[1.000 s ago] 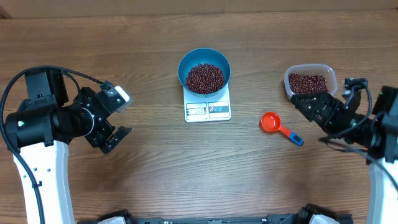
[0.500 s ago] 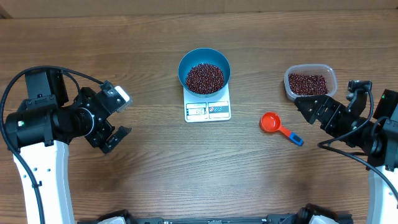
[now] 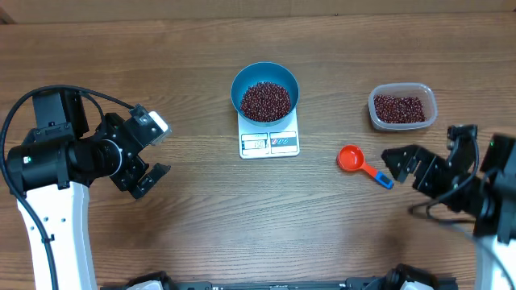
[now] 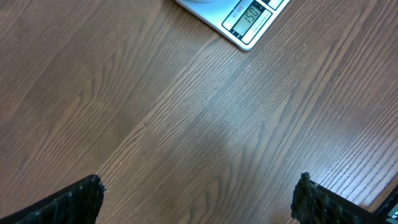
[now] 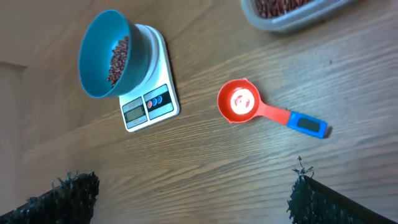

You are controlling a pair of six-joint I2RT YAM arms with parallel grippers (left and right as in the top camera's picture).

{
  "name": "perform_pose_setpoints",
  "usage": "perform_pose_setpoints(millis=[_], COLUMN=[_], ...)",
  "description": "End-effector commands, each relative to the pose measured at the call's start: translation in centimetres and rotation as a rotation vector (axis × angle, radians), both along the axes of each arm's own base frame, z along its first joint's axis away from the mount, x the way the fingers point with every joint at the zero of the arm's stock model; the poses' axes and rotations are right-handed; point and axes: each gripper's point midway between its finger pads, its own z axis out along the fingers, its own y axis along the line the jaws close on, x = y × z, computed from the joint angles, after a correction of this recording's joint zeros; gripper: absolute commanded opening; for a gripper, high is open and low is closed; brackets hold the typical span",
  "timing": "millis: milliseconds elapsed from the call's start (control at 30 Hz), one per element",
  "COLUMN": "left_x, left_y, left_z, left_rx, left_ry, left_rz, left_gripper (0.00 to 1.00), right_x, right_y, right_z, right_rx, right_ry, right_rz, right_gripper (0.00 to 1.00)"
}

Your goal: Scoop item into bowl and weigh 150g on scale

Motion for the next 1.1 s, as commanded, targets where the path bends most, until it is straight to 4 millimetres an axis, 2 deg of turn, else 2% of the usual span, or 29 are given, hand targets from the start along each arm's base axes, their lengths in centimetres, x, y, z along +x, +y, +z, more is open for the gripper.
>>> perform_pose_setpoints(millis=[0,267,467,633,800,967,1067], left_x=[0.0,0.0,0.0,0.0,0.0,0.0,0.0], left_y=[0.1,0.1,0.1,0.1,0.1,0.1,0.1], left_z=[0.0,0.0,0.0,0.0,0.0,0.0,0.0], left_rx=[0.017,0.017,0.017,0.017,0.017,0.017,0.017], left_ry=[-0.008,-0.008,-0.008,-0.008,-0.008,-0.008,-0.008], left_rz=[-0.028,-0.028,-0.028,-0.028,-0.028,-0.028,-0.028], left_gripper=[1.0,1.0,1.0,1.0,1.0,1.0,1.0], right_x=[-1.9,-5.6,-7.2,-7.3,-6.5,-6.0,-5.0], right_y=[0.5,1.8,2.8,3.1,2.8,2.6,2.5], right_z=[1.6,2.6,2.3,2.3,3.6,2.9,2.1], right_rx=[-0.088,-0.161,-0.171,-0.164,-0.192,-0.191,-0.176], right_ry=[-0.136,-0.319,-0.403,-0.417,-0.484,-0.483,-0.495], right_rz=[0.03,0.024,0.039,0.05,0.049,0.05,0.055], right_gripper=[1.0,1.0,1.0,1.0,1.0,1.0,1.0])
